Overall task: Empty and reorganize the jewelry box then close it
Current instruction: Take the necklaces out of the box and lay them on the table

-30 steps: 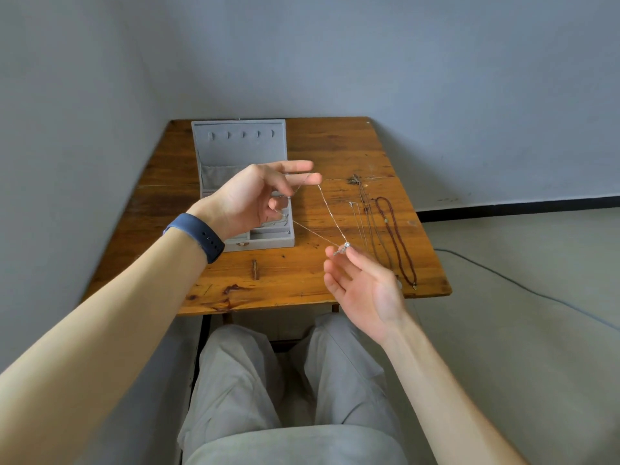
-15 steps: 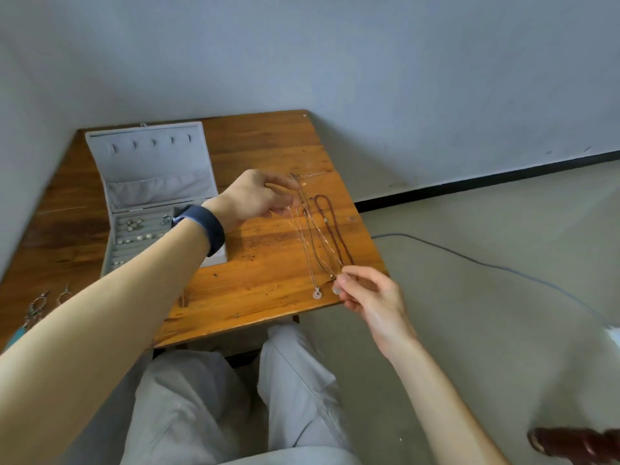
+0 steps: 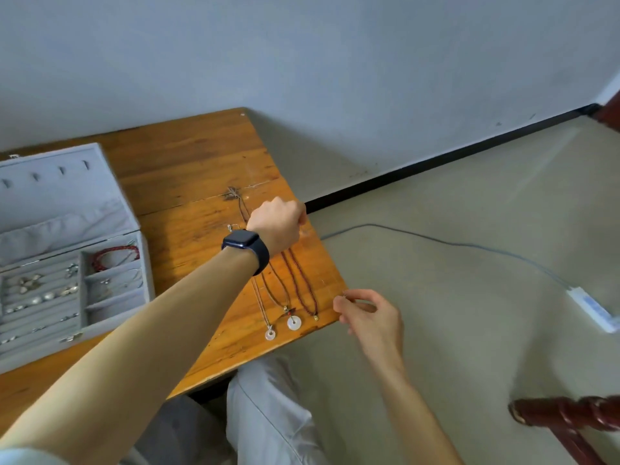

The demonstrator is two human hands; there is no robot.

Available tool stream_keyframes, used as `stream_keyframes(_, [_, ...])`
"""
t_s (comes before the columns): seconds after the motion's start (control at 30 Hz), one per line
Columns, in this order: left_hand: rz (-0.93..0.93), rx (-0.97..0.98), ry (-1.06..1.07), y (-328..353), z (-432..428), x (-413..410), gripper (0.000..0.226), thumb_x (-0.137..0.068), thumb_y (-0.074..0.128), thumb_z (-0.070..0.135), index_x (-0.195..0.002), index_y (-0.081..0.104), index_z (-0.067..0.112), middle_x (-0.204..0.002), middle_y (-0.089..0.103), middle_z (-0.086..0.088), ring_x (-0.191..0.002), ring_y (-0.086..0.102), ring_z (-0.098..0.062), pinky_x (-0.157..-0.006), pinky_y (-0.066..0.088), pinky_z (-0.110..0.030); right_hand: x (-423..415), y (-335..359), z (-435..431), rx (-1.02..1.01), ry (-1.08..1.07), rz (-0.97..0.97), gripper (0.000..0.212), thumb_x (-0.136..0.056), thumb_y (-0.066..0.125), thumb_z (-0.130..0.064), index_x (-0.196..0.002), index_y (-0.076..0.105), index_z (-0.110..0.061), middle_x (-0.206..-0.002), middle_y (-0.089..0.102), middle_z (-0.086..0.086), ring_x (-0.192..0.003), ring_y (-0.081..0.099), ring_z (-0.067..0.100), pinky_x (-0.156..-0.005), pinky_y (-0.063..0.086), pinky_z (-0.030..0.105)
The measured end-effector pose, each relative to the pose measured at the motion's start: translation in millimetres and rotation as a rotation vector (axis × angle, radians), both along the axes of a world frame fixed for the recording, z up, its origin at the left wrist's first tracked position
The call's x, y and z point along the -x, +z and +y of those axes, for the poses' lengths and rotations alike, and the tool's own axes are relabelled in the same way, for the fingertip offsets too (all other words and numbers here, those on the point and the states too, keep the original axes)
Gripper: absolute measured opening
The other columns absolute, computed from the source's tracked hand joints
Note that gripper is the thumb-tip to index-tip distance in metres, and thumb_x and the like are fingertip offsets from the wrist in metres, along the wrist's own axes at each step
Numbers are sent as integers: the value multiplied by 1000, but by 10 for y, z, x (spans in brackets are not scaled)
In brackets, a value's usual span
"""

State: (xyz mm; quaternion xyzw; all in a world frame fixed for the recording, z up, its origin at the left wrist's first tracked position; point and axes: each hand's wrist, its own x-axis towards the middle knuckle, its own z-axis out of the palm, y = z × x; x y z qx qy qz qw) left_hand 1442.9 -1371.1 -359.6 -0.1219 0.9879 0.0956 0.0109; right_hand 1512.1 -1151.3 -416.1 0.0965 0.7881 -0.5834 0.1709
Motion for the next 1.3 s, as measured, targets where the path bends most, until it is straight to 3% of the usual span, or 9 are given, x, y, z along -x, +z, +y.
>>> stream_keyframes(0.2, [24, 43, -4, -160, -4, 77, 17, -95, 58, 20, -104, 69, 28, -96, 66, -1, -76, 57, -25, -60, 44, -31, 17, -43, -73, -56, -7, -75, 32, -70, 79, -34, -94, 58, -29, -63, 72, -8, -48, 63, 9, -63, 59, 35])
stream_keyframes(0.33, [15, 0, 11, -173, -32, 94, 16, -93, 61, 23, -100, 73, 31, -99, 69, 2, -83, 64, -25, -65, 51, -32, 65, -47, -80, -119, 60, -80, 31, -69, 73, -33, -92, 54, -27, -62, 72, -9, -51, 65, 11, -71, 60, 43])
stream_keyframes(0.47, [-2, -6, 10, -178, -33, 110, 16, -93, 63, 23, -100, 74, 30, -100, 70, 3, -84, 66, -23, -65, 53, -32, 60, -87, -51, -162, 85, -50, 31, -74, 76, -40, -91, 55, -27, -62, 71, -11, -54, 67, 8, -70, 61, 40])
stream_keyframes(0.73, [-11, 14, 13, -178, -15, 115, 19, -94, 59, 22, -105, 73, 29, -105, 69, 1, -87, 65, -25, -64, 48, -30, -71, -172, 44, 177, 45, -63, 33, -81, 81, -34, -100, 58, -21, -72, 72, 3, -64, 71, 17, -62, 61, 35])
stream_keyframes(0.93, [-26, 48, -13, -124, 3, 61, 24, -97, 53, 24, -113, 71, 28, -110, 68, -1, -85, 63, -25, -60, 43, -29, -66, -233, 110, 248, 44, -59, 9, -96, 64, -29, -100, 61, -21, -73, 72, 2, -63, 68, 17, -60, 55, 32])
stream_keyframes(1.03, [-24, 45, -28, -62, -4, -23, 28, -99, 49, 26, -120, 67, 28, -118, 65, -3, -91, 63, -25, -60, 42, -28, -55, -228, 191, 183, 55, 79, 2, -96, 63, -28, -95, 63, -29, -73, 71, -3, -63, 66, 13, -62, 52, 31])
stream_keyframes(1.13, [1, 28, -32, 31, -11, -210, 31, -100, 47, 29, -126, 64, 27, -124, 64, -3, -98, 62, -25, -62, 45, -28, -27, -142, 260, 2, 117, 368, 6, -93, 64, -31, -92, 65, -36, -81, 69, -16, -73, 65, 5, -64, 48, 14])
stream_keyframes(1.2, [53, 21, -18, 80, -18, -410, 34, -99, 47, 31, -129, 63, 27, -130, 62, -2, -111, 58, -27, -77, 50, -35, -3, -21, 252, -101, 203, 567, 7, -91, 62, -30, -95, 67, -34, -90, 69, -18, -85, 64, 4, -69, 47, 11])
stream_keyframes(1.3, [115, 36, 4, 106, -21, -798, 41, -100, 46, 35, -139, 54, 28, -142, 55, 0, -126, 47, -26, -98, 43, -41, 45, 162, 148, -272, 385, 817, 17, -93, 65, -23, -109, 71, -24, -113, 67, -13, -106, 57, 8, -90, 41, 12])
